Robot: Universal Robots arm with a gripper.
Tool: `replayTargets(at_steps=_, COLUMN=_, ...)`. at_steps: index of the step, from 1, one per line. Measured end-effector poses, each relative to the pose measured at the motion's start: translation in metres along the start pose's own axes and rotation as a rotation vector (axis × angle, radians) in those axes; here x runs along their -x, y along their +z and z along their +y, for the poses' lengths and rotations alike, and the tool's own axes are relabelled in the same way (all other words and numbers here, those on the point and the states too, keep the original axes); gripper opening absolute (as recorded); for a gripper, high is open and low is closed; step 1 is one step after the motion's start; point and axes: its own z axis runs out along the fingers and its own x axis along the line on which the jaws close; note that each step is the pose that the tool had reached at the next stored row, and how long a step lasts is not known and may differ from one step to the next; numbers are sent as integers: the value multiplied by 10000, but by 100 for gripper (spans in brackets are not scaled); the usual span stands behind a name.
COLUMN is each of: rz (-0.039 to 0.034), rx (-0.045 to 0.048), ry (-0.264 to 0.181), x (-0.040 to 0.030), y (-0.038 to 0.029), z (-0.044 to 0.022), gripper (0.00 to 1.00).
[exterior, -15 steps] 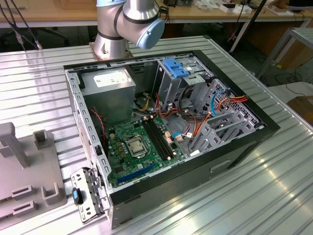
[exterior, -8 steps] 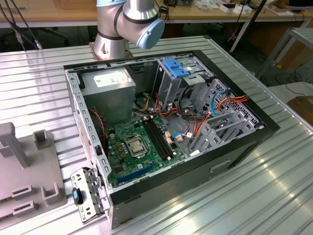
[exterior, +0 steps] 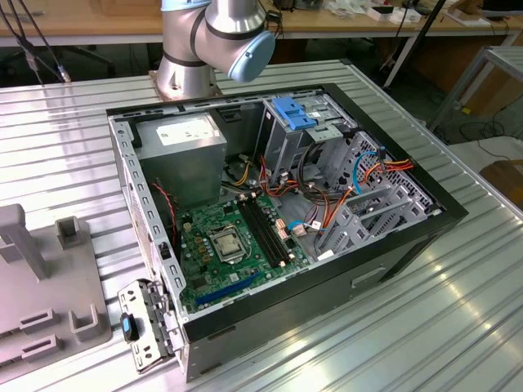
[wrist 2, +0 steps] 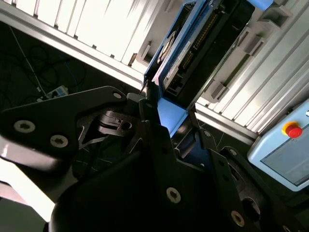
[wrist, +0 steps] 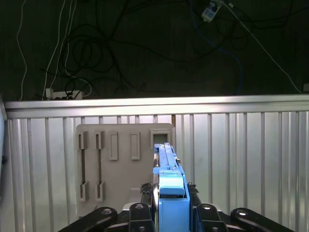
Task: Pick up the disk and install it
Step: 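Pick up the disk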
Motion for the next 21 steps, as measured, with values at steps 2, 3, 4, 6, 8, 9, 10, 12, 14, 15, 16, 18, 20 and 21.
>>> replayTargets(at_steps=2, rz=0, rx=0, ry=0, x=0, y=-21, z=-1, gripper=37)
replayTargets(at_steps=3, rz=0, rx=0, ry=0, x=0, y=-28, z=-1, gripper=37)
replayTargets(at_steps=4, rz=-1, rx=0, ry=0, x=1, y=-38, z=-1, gripper=37)
replayTargets(at_steps=6, rz=0, rx=0, ry=-1, x=1, y=-55, z=-2, gripper=37)
replayTargets(at_steps=8, rz=0, rx=0, ry=1, x=1, y=-79, z=-3, gripper=37)
replayTargets(at_steps=9, rz=0, rx=0, ry=0, x=1, y=-90, z=-3, gripper=37)
replayTargets(at_steps=10, rz=0, rx=0, ry=-1, x=1, y=-99, z=-4, gripper=37)
replayTargets(at_steps=12, rz=0, rx=0, ry=0, x=1, y=-113, z=-4, gripper=37)
replayTargets(at_steps=14, rz=0, rx=0, ry=0, x=2, y=-126, z=-5, gripper=37)
replayTargets(at_steps=15, rz=-1, rx=0, ry=0, x=2, y=-130, z=-5, gripper=37)
replayTargets(at_steps=16, rz=-1, rx=0, ry=0, x=1, y=-134, z=-5, gripper=37)
replayTargets(at_steps=18, rz=0, rx=0, ry=0, x=2, y=-143, z=-5, gripper=37)
replayTargets(at_steps=20, rz=0, rx=-1, ry=0, x=2, y=-151, z=-6, gripper=37)
replayTargets(at_steps=21, rz=-1, rx=-1, ry=0, x=2, y=-157, z=-6, gripper=37)
